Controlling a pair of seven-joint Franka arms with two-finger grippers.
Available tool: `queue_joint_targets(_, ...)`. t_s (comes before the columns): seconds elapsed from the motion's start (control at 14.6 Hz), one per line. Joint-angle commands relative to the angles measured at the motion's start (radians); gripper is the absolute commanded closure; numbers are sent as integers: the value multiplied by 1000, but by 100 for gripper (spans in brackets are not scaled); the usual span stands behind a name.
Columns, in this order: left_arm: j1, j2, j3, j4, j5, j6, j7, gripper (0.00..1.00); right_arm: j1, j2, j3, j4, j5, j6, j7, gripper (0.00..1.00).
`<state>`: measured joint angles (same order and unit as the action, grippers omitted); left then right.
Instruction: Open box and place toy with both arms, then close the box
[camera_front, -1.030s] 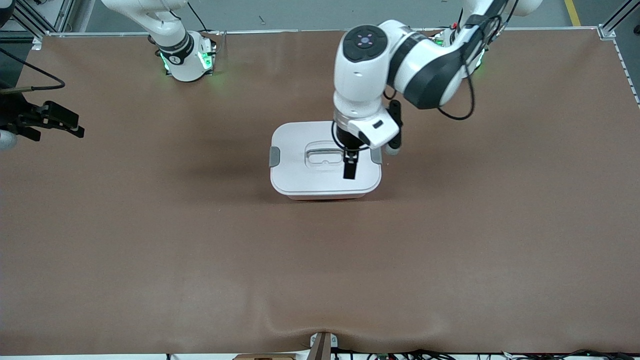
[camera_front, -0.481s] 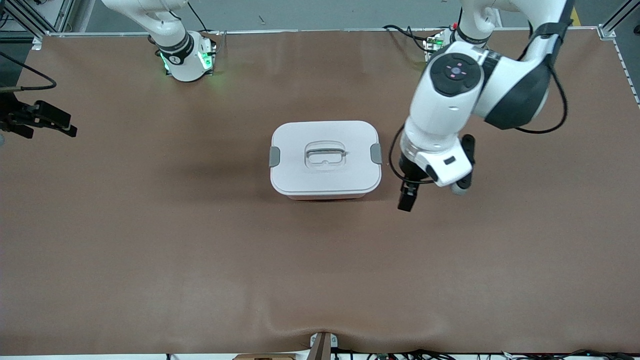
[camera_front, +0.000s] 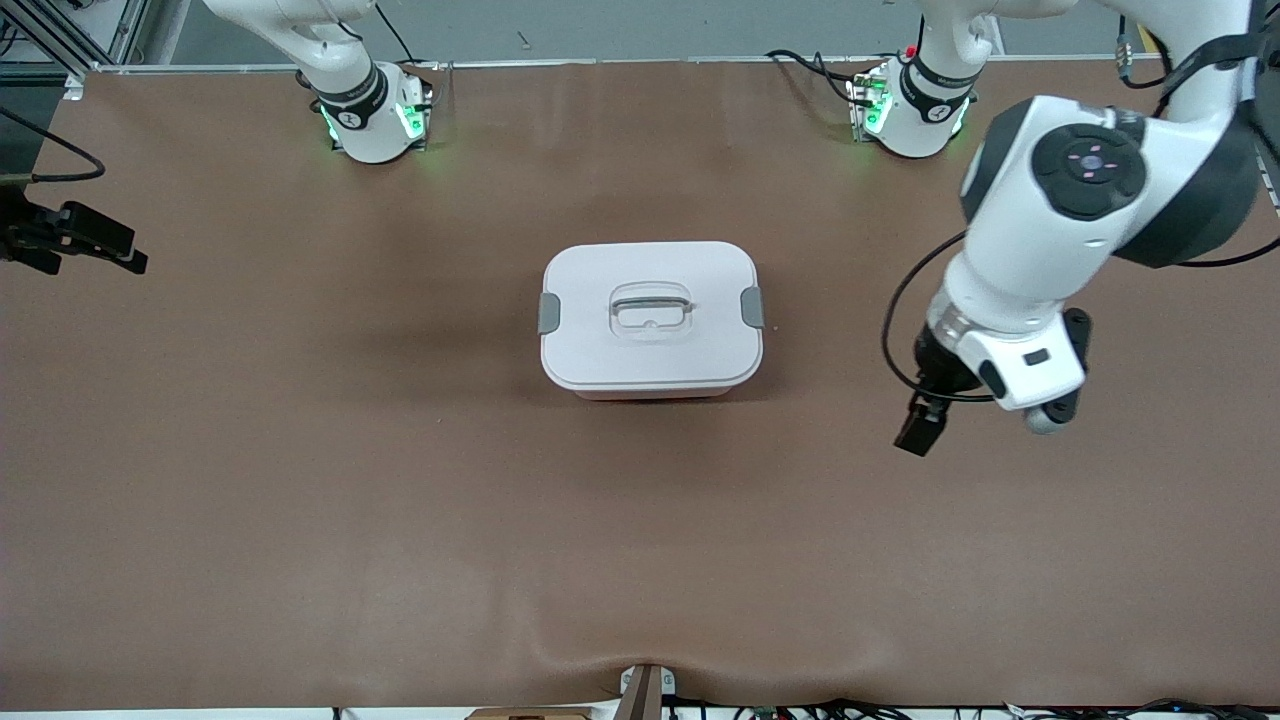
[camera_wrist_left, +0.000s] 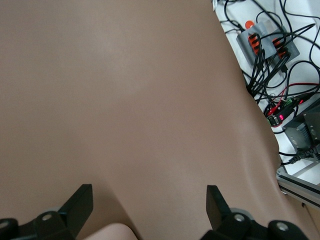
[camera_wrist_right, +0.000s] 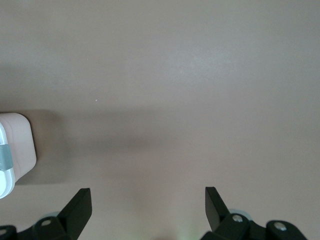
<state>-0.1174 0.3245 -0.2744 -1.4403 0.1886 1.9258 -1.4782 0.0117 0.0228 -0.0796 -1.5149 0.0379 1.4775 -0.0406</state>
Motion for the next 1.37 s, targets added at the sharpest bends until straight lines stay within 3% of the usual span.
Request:
queue_joint_targets(0.0,51,-56,3,-8,-57,-71,203,0,-10,-4,14,10,-10,-14,25,0)
queue_joint_targets(0.62,84,-169,92,-8,-103,-243,613,0,-6,-4,15,9,-9,-16,24,0)
queue_joint_targets(0.82,81,-209,211,-8,-295,-303,819,0,-7,-4,15,9,-10,-16,22,0)
queue_joint_targets(1.03,79,-237,290,-9,-325,-352,1066,0,-6,-4,15,9,-10,-16,21,0)
queue_joint_targets(1.3,76,-298,293,-9,-307,-408,1090,0,-6,-4,15,9,-10,-14,21,0)
